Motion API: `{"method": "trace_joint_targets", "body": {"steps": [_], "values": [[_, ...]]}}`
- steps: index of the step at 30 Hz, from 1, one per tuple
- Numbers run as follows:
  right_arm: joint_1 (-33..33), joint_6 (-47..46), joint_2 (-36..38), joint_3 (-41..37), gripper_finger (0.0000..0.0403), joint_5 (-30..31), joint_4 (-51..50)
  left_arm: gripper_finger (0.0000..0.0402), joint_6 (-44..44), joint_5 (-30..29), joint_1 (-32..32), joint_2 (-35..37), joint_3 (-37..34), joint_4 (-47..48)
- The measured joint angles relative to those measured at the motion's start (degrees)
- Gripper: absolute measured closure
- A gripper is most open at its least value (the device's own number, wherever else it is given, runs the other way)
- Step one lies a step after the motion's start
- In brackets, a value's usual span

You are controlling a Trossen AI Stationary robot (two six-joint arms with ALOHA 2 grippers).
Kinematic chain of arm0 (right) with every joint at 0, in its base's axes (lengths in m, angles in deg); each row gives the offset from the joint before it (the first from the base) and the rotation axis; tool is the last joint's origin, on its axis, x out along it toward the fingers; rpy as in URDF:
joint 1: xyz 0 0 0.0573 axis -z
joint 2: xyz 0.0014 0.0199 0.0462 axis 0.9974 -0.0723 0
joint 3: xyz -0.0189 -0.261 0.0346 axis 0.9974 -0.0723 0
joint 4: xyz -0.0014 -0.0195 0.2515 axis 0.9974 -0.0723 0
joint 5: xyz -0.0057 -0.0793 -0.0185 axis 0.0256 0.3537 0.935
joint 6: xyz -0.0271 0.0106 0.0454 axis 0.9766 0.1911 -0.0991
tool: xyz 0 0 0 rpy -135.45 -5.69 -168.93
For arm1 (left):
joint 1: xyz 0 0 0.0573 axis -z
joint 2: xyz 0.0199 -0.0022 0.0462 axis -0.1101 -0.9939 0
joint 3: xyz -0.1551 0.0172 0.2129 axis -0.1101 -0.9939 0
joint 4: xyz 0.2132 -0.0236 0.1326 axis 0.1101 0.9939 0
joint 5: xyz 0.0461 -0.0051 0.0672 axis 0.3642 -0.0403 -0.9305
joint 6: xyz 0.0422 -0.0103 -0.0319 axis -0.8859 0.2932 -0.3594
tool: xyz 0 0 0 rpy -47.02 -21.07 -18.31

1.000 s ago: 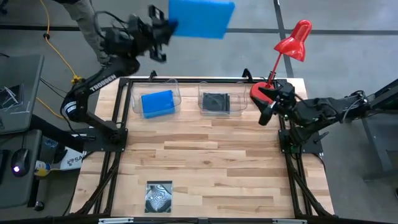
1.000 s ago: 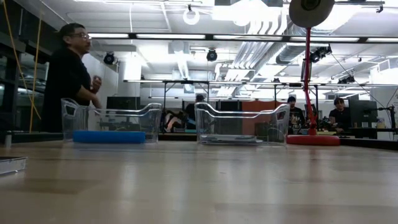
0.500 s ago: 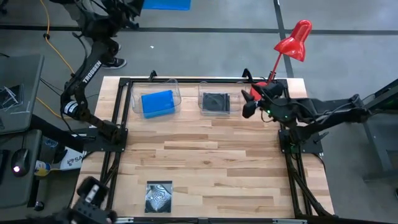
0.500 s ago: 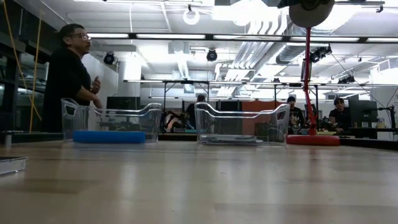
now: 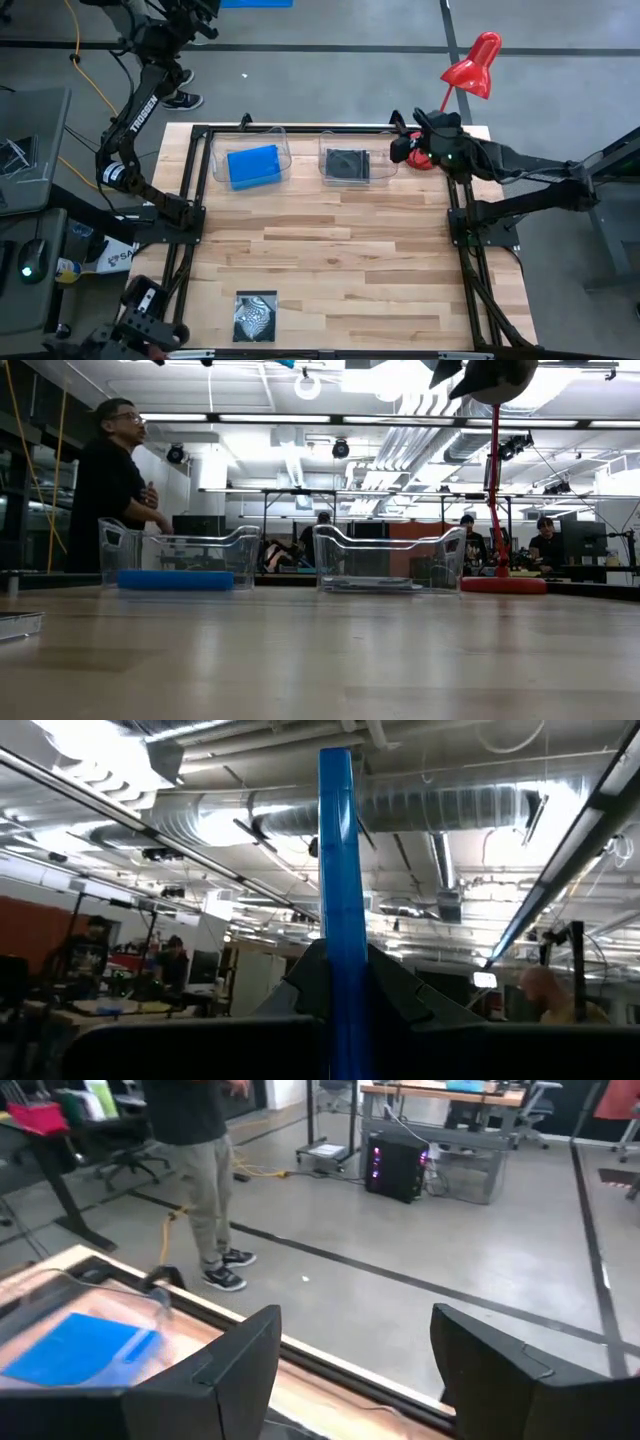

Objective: Pick & place jewel cases by type
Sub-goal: Put the blue CD case into the left transparent bin

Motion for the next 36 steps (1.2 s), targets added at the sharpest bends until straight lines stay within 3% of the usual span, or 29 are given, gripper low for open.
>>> {"method": "trace_joint_targets", "body": {"steps": [7,13,23,36], "values": [[7.35,2.88,0.02,0.00,0.0163,-6.31,-0.07,0.0382,-11.98,-7.88,4.62,2.80,-0.03,15.18],[11.88,3.11,0.02,0.00,0.0163,-11.07,-2.55,0.0382,-15.41,-15.52,7.38,6.56,-2.13,17.97],[17.71,9.23,0.02,-0.02,0.0163,-13.44,-5.52,0.0382,-12.59,-30.94,14.20,20.71,-20.42,16.48],[23.64,13.71,0.02,-0.02,0.0163,-18.81,-2.12,0.0383,-1.39,-57.37,31.78,33.65,-45.05,17.78]]}}
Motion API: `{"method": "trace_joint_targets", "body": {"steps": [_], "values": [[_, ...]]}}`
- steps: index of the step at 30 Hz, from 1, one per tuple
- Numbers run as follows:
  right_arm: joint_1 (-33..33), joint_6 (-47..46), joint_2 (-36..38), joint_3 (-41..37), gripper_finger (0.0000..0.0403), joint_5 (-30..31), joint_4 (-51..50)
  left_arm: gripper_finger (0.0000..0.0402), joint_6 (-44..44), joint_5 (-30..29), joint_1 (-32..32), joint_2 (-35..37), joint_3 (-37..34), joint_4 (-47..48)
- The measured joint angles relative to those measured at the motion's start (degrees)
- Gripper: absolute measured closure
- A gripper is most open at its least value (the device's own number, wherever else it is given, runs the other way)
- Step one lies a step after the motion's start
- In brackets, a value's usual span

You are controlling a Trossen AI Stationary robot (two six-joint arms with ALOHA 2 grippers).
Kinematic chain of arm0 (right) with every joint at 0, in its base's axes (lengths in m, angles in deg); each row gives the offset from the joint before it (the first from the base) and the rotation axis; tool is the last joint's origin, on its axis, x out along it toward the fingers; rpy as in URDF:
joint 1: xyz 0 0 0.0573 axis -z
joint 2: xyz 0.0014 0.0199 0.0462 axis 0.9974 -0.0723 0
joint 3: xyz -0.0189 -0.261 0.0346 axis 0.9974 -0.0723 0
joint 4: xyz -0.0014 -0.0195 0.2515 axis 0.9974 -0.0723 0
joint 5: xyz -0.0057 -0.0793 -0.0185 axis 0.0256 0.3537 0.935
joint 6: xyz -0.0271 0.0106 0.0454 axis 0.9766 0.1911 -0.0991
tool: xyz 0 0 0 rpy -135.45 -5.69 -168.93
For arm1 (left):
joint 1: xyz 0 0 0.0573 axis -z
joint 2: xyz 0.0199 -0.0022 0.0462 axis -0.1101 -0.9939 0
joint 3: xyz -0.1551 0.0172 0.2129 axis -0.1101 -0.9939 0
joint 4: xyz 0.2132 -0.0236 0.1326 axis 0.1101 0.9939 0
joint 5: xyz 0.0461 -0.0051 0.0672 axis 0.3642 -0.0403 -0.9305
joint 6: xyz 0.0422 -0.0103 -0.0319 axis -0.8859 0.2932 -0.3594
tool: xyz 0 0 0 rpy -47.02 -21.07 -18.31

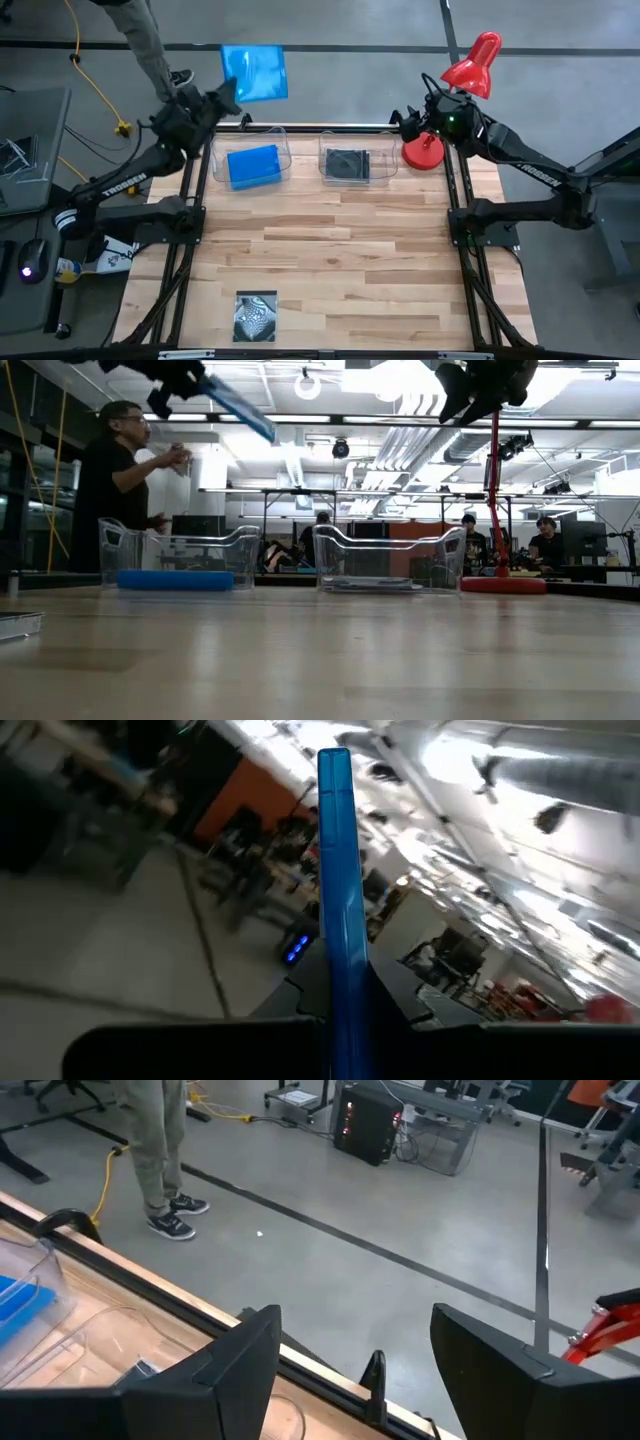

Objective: Pick & place jewel cases by type
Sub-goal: Put the blue CD case into the left transparent bin

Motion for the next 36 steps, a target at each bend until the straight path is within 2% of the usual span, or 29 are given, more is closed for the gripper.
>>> {"method": "trace_joint_targets", "body": {"steps": [5,7,11,15,23,29,36], "values": [[0.30,-0.02,0.00,0.00,0.0163,-0.31,-0.09,0.0383,5.75,-10.76,5.35,3.74,-6.17,5.17],[0.30,-0.07,0.00,0.00,0.0162,-1.04,-0.22,0.0383,8.78,-13.16,6.40,6.12,-8.19,8.38],[0.30,-0.11,0.00,0.00,0.0163,-1.92,-0.24,0.0383,13.42,-14.54,8.06,10.86,-10.52,14.51],[0.30,-0.11,0.00,0.00,0.0162,-1.71,-0.24,0.0383,17.43,-14.91,10.81,12.62,-10.66,22.27],[0.30,-0.11,0.00,0.00,0.0163,-1.52,-0.26,0.0383,28.66,-23.86,16.92,14.25,-10.71,37.75],[0.30,-0.21,0.00,0.00,0.0163,-1.72,-0.26,0.0383,33.72,-23.92,18.37,17.38,-10.71,47.37],[0.30,-0.35,0.00,0.00,0.0163,-1.72,-0.27,0.0383,38.41,-21.55,18.31,17.02,-10.71,53.41]]}}
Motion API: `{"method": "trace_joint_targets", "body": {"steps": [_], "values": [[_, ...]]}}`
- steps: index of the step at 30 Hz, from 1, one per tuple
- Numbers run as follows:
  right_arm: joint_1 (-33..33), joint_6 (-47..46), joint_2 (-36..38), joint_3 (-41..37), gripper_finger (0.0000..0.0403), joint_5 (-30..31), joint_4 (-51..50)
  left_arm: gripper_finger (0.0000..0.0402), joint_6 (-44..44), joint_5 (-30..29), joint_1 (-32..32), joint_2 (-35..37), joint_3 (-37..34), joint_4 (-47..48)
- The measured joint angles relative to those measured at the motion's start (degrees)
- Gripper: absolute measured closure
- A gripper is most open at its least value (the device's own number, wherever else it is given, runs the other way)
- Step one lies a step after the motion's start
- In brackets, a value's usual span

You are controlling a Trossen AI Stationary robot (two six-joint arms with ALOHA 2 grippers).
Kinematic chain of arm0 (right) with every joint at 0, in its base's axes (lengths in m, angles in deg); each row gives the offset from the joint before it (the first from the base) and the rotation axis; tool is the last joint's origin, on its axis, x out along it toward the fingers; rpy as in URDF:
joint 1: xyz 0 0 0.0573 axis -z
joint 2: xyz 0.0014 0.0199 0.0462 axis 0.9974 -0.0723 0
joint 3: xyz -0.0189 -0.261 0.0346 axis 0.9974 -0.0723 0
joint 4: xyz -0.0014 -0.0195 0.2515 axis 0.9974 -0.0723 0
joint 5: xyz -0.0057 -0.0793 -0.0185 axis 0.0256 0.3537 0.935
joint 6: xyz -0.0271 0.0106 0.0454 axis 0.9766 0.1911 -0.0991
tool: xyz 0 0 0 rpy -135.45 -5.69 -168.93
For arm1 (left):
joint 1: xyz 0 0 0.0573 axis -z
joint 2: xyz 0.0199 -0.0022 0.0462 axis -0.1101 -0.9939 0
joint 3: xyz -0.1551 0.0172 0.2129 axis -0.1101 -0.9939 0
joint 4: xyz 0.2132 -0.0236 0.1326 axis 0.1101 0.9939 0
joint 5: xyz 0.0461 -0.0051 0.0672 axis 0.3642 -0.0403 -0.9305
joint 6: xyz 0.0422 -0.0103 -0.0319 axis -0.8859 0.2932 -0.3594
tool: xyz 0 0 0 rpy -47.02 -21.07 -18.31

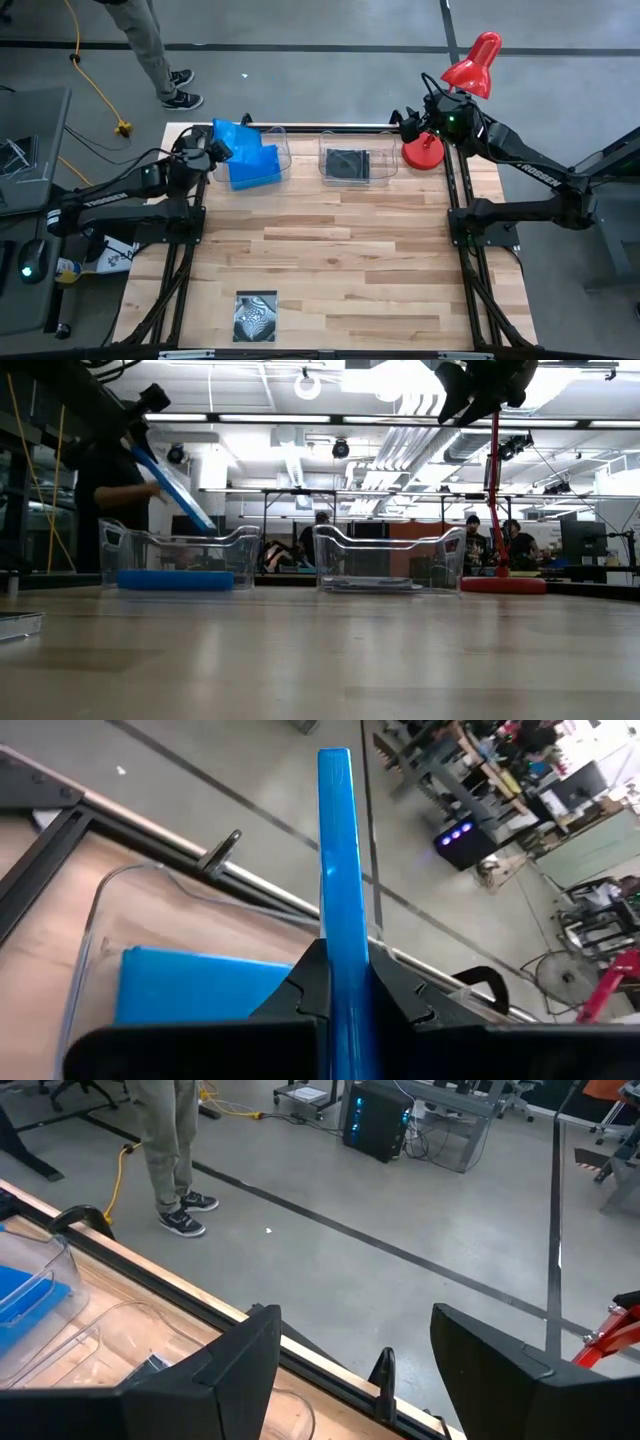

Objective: Pick & place jewel cases by type
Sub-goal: Put the blue CD case into the left transparent bin

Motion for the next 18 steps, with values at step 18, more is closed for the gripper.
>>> {"method": "trace_joint_targets", "body": {"steps": [18], "values": [[0.00,-0.22,0.00,0.00,0.0163,-0.46,-0.01,0.0383,8.90,3.67,-0.04,-8.06,0.02,2.46]]}}
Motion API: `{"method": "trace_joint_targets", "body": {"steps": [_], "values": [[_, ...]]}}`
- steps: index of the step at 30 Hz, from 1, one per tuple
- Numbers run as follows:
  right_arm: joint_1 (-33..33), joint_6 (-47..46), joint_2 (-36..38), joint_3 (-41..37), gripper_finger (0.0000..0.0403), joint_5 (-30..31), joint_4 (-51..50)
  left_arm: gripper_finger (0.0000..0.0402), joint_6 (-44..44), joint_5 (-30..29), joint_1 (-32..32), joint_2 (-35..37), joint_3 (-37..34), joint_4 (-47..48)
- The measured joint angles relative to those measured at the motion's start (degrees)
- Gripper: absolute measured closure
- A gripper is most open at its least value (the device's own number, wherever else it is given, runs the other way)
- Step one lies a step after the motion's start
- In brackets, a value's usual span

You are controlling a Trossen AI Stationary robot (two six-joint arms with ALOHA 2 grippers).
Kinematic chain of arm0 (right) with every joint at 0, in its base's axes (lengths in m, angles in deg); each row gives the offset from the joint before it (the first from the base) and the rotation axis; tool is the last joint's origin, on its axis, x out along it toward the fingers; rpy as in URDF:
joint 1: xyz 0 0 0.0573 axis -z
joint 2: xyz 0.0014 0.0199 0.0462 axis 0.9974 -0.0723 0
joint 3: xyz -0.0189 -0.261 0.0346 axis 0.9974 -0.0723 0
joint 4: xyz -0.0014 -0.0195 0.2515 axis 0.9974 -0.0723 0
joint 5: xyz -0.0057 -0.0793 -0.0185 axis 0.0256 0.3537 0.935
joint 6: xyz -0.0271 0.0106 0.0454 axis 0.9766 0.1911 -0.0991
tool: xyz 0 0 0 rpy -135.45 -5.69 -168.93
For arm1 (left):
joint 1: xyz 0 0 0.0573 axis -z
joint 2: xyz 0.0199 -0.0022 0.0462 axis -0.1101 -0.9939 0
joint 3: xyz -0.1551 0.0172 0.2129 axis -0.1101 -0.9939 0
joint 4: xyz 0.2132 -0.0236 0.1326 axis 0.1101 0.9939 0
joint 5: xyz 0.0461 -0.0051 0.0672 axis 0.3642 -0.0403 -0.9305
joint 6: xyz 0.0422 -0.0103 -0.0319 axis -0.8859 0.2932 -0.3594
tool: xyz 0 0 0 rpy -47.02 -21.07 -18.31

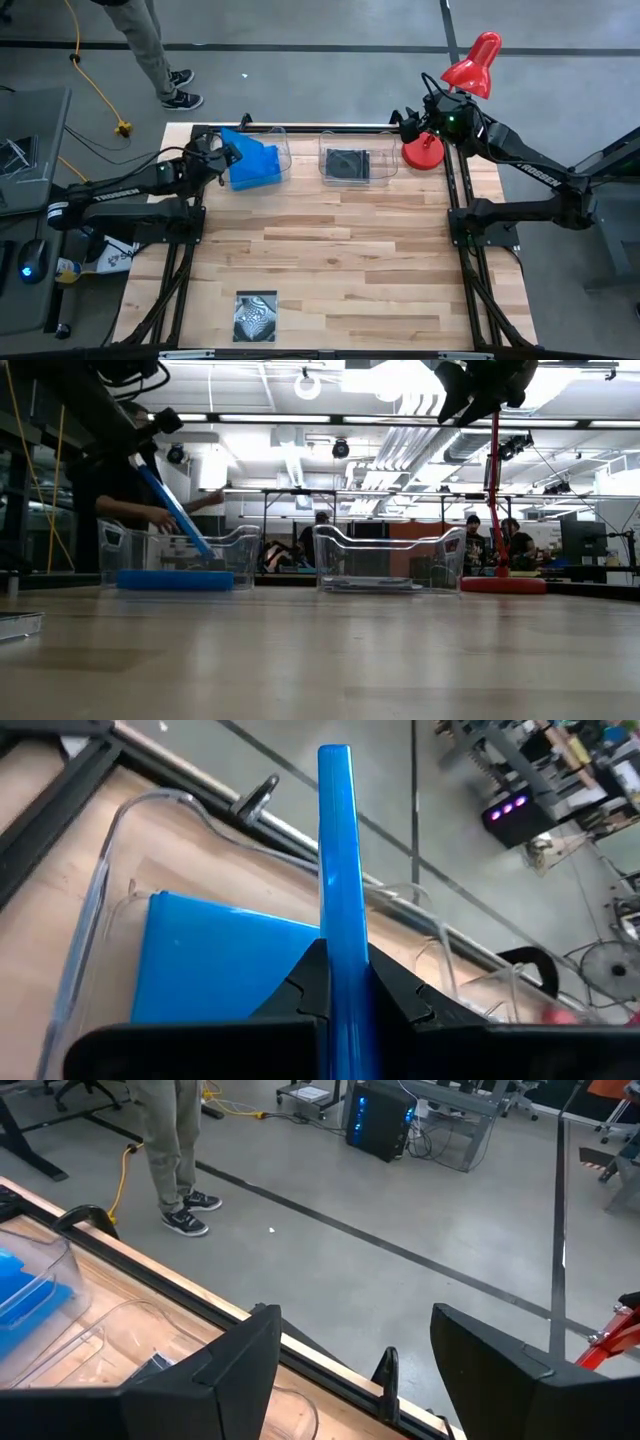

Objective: Pick & place jewel cases by type
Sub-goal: Put the blue CD case into the left transparent bin

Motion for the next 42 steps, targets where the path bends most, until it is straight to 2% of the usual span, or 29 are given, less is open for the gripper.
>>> {"method": "trace_joint_targets", "body": {"steps": [7,12,19,37,42], "values": [[0.00,0.34,0.00,0.00,0.0163,0.01,0.00,0.0383,2.12,1.31,0.00,-4.08,0.00,-0.78],[0.00,0.48,0.00,0.00,0.0163,0.02,0.00,0.0383,1.28,1.61,0.00,-5.25,0.00,-4.80],[0.00,2.14,0.00,0.00,0.0163,0.04,0.00,0.0382,1.67,1.68,0.00,-6.86,0.00,-4.39],[-0.02,2.99,-0.02,0.00,0.0163,0.09,-0.44,0.0382,1.70,3.94,0.00,-14.23,0.11,-10.50],[0.00,2.99,-0.02,0.00,0.0163,0.07,-1.27,0.0363,1.52,6.18,0.00,-15.73,0.13,-9.42]]}}
